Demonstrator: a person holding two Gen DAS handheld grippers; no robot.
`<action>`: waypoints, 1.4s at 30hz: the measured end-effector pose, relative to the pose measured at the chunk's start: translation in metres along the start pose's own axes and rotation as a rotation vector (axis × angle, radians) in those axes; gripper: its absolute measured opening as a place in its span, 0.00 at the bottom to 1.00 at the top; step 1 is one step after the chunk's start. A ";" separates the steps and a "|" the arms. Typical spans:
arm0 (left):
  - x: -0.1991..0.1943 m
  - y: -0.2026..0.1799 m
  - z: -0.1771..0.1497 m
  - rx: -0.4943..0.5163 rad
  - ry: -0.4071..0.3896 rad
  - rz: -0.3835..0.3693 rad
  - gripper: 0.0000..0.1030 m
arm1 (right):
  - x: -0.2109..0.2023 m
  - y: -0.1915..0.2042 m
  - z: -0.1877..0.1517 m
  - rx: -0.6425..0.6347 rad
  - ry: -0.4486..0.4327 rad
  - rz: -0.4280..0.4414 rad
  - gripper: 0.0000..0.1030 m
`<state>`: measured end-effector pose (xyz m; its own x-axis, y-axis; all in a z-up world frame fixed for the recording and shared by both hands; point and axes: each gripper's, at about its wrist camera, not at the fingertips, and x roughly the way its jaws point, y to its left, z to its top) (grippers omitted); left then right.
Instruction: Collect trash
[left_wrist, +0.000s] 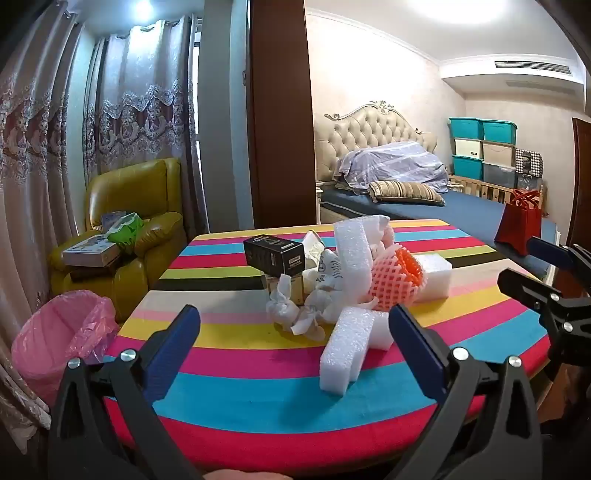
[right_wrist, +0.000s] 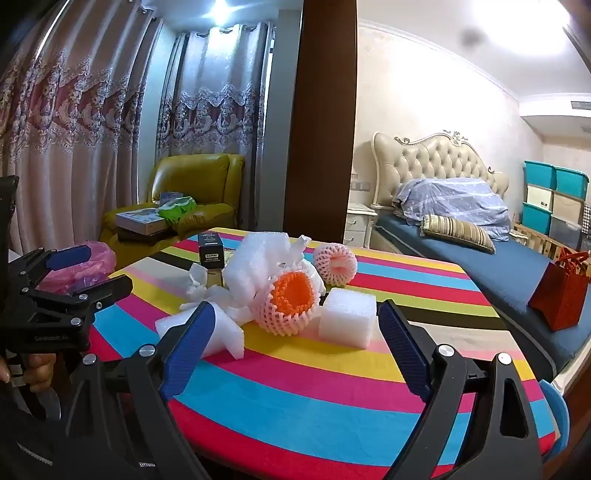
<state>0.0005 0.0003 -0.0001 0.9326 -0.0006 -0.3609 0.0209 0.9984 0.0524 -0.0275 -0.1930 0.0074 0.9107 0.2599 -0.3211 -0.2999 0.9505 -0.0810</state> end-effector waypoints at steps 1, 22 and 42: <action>0.000 0.000 0.000 0.004 0.001 0.000 0.96 | 0.000 0.000 0.000 0.005 0.004 -0.001 0.82; 0.001 0.004 -0.001 -0.013 0.006 -0.003 0.96 | 0.006 -0.009 -0.005 0.062 0.016 0.008 0.82; 0.000 0.004 -0.002 -0.013 0.007 -0.004 0.96 | 0.006 -0.008 -0.005 0.072 0.019 0.010 0.82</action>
<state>0.0002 0.0044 -0.0020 0.9299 -0.0047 -0.3678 0.0202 0.9991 0.0385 -0.0212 -0.2005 0.0013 0.9018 0.2668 -0.3398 -0.2870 0.9579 -0.0094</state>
